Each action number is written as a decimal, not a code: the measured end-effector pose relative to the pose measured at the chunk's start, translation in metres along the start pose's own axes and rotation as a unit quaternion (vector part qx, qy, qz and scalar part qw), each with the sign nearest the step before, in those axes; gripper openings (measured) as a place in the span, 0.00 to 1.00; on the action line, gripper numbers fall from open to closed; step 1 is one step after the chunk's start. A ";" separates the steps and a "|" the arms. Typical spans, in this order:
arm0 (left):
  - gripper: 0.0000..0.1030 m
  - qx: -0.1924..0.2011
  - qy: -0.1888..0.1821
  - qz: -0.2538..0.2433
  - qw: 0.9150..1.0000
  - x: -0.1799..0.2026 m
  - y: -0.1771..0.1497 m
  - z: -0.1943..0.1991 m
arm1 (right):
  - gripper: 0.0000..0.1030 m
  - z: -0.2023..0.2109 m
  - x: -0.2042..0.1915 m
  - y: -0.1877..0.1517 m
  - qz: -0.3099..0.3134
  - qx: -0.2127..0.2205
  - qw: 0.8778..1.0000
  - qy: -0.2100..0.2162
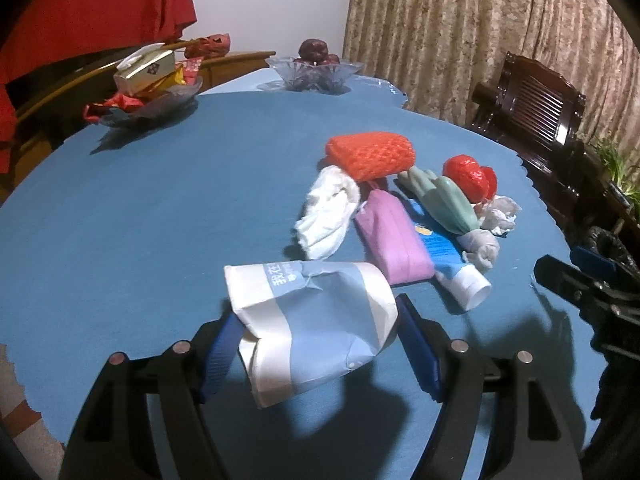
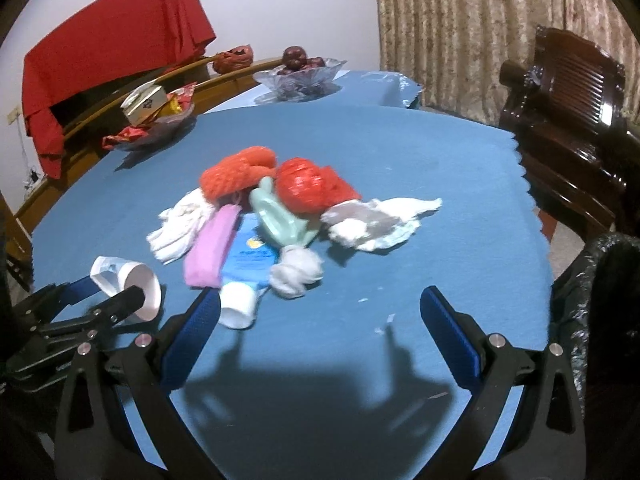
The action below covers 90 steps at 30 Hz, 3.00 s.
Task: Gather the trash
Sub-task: 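Grasp the blue hand-cream tube by its white cap with the right tool while the left tool holds the packet, then lift the blue tube with the right tool while the left tool holds the packet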
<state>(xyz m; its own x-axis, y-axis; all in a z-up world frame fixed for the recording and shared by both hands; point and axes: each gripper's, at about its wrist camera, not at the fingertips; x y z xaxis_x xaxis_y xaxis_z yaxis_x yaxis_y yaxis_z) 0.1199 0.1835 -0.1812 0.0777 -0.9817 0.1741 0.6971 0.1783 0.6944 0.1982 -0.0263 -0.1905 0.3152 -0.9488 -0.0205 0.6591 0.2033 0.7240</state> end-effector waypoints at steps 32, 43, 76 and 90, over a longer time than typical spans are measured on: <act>0.71 0.018 0.007 0.004 1.000 -0.019 0.005 0.013 | 0.28 -0.035 -0.047 -0.005 0.015 -0.083 0.996 0.043; 0.71 0.013 -0.013 -0.018 1.000 0.008 -0.004 0.022 | 0.28 0.007 -0.025 -0.034 0.016 -0.086 0.995 0.039; 0.71 0.013 -0.018 -0.031 0.999 0.026 -0.009 0.031 | 0.20 0.003 -0.019 -0.037 0.014 -0.097 0.993 0.070; 0.71 0.006 -0.014 -0.030 0.999 0.025 -0.012 0.029 | 0.46 -0.001 -0.028 -0.051 0.056 -0.092 0.992 0.060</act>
<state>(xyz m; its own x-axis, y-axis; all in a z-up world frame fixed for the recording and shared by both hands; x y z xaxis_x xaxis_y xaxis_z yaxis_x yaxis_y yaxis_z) 0.0931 0.1592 -0.1650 0.0161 -0.9883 0.1518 0.6919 0.1206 0.7119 0.1561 -0.0096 -0.2277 0.4645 -0.8848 -0.0370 0.7261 0.3566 0.5879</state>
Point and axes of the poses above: each gripper's, at about its wrist camera, not at the fingertips, and z roughly against the way its jaws point, x to its right, y to its top, and after that the axes turned 8 degrees about -y, right-handed
